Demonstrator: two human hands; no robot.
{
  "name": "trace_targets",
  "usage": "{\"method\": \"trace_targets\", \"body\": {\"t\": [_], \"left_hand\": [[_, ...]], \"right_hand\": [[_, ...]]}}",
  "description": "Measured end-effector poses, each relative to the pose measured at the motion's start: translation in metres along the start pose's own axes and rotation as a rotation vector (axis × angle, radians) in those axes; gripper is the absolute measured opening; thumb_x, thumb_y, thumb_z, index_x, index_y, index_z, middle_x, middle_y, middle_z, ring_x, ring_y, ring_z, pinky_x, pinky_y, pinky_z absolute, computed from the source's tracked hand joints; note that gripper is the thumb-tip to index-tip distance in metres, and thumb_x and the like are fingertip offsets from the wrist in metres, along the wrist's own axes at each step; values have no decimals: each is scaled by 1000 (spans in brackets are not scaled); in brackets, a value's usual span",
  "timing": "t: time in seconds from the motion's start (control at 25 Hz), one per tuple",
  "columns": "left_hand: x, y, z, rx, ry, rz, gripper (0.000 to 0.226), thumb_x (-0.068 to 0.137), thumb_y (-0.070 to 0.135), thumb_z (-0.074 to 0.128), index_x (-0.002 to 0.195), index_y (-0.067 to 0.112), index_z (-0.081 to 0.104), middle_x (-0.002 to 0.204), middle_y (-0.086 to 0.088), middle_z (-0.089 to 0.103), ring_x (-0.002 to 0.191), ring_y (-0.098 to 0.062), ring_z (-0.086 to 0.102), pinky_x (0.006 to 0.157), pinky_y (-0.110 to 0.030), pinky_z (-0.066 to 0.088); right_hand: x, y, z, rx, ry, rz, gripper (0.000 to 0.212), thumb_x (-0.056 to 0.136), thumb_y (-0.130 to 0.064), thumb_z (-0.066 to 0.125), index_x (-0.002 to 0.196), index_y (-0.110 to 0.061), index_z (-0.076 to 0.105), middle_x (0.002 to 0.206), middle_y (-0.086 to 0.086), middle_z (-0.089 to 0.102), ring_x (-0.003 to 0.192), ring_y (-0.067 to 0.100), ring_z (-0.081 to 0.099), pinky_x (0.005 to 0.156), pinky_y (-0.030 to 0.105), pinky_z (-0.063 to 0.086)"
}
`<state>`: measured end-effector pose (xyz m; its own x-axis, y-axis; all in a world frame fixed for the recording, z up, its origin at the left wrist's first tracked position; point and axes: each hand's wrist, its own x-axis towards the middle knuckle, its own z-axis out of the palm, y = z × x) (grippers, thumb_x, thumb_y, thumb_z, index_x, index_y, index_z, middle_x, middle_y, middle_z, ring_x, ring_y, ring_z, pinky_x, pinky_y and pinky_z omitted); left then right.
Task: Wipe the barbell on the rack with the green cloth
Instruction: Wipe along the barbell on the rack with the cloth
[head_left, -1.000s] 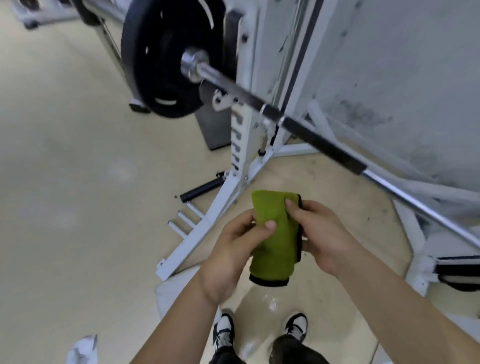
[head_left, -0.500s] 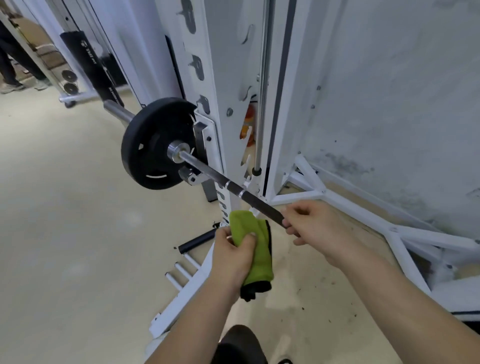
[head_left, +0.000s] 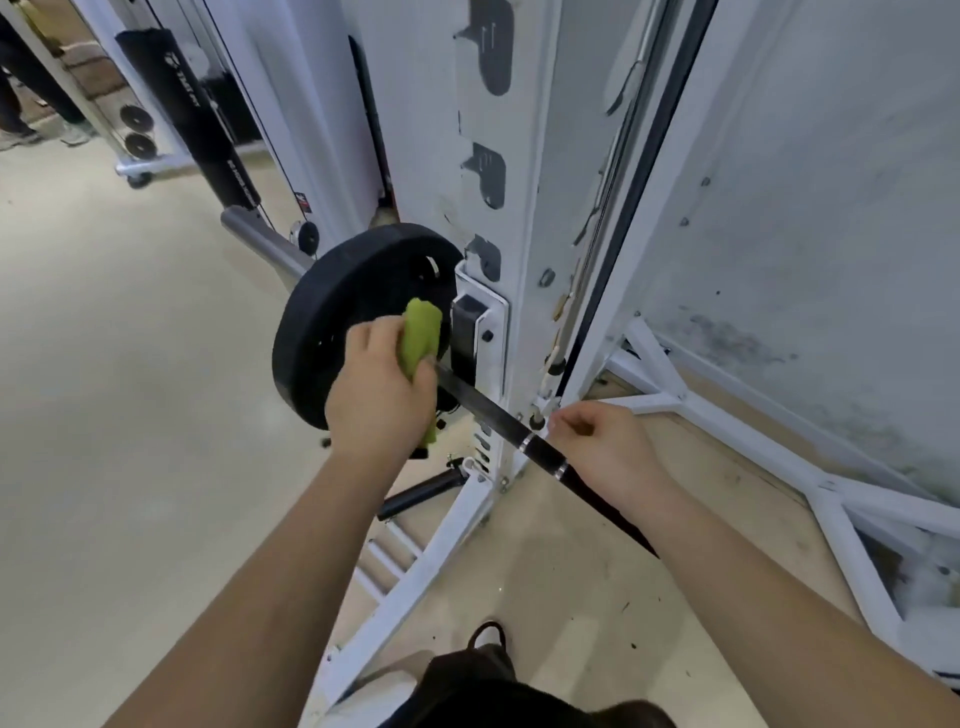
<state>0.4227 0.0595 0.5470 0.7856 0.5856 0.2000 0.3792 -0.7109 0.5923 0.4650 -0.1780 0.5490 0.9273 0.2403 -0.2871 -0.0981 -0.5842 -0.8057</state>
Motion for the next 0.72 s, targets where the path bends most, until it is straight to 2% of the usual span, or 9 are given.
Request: {"method": "trace_targets", "body": {"t": [0.08, 0.16, 0.32, 0.4, 0.44, 0.52, 0.6, 0.64, 0.72], "left_hand": [[9, -4, 22, 326, -173, 99, 39, 93, 44, 58, 129, 28, 59, 135, -1, 55, 104, -33, 59, 70, -39, 50], [0, -11, 42, 452, -305, 170, 42, 96, 42, 55, 134, 24, 59, 142, -5, 52, 115, -37, 51, 71, -41, 51], [12, -30, 47, 302, -270, 115, 48, 95, 37, 57, 143, 33, 53, 148, -1, 47, 115, -36, 54, 72, -41, 51], [15, -20, 48, 391, -250, 61, 45, 93, 27, 58, 138, 26, 56, 143, -4, 50, 113, -36, 54, 64, -38, 44], [10, -11, 48, 469, -251, 93, 43, 90, 19, 59, 133, 21, 58, 138, -7, 53, 112, -36, 53, 60, -38, 40], [-17, 3, 47, 583, -333, 320, 41, 79, 10, 64, 120, 15, 64, 123, -8, 59, 105, -34, 53, 54, -36, 35], [-32, -1, 40, 583, -410, 533, 36, 77, 11, 65, 112, 18, 68, 112, -3, 63, 97, -29, 54, 51, -33, 38], [-24, -8, 35, 551, -404, 553, 35, 81, 14, 63, 115, 22, 67, 112, 0, 63, 98, -28, 54, 53, -33, 41], [8, -18, 29, 502, -344, 363, 28, 91, 22, 57, 118, 28, 65, 114, 2, 63, 103, -29, 56, 60, -36, 47]], "right_hand": [[14, -3, 15, -68, -24, 20, 19, 94, -23, 63, 82, -15, 76, 78, 5, 75, 77, 24, 70, 71, 34, 56], [24, -2, 25, -116, -51, 35, 20, 92, -24, 65, 80, -14, 77, 72, 5, 73, 71, 28, 68, 71, 39, 58], [38, 2, 34, -193, -96, 57, 19, 85, -32, 73, 74, -17, 77, 63, 8, 66, 60, 21, 60, 63, 32, 50], [41, 3, 39, -256, -98, 50, 23, 83, -33, 75, 65, -18, 74, 58, 10, 63, 55, 19, 56, 58, 30, 43], [42, 4, 41, -291, -81, 50, 24, 82, -35, 75, 62, -22, 72, 54, 4, 61, 53, 18, 55, 56, 29, 41], [42, 6, 44, -356, -38, 64, 26, 81, -40, 73, 57, -30, 67, 50, -6, 57, 51, 13, 53, 51, 26, 36], [42, 8, 45, -392, -4, 89, 28, 80, -44, 72, 56, -33, 64, 49, -10, 55, 51, 10, 52, 50, 25, 32], [42, 8, 46, -410, -8, 98, 26, 80, -45, 71, 58, -33, 66, 50, -11, 56, 53, 10, 53, 50, 25, 33], [43, 6, 46, -444, -18, 104, 19, 80, -46, 70, 67, -31, 71, 56, -10, 63, 59, 12, 60, 53, 25, 40]]}}
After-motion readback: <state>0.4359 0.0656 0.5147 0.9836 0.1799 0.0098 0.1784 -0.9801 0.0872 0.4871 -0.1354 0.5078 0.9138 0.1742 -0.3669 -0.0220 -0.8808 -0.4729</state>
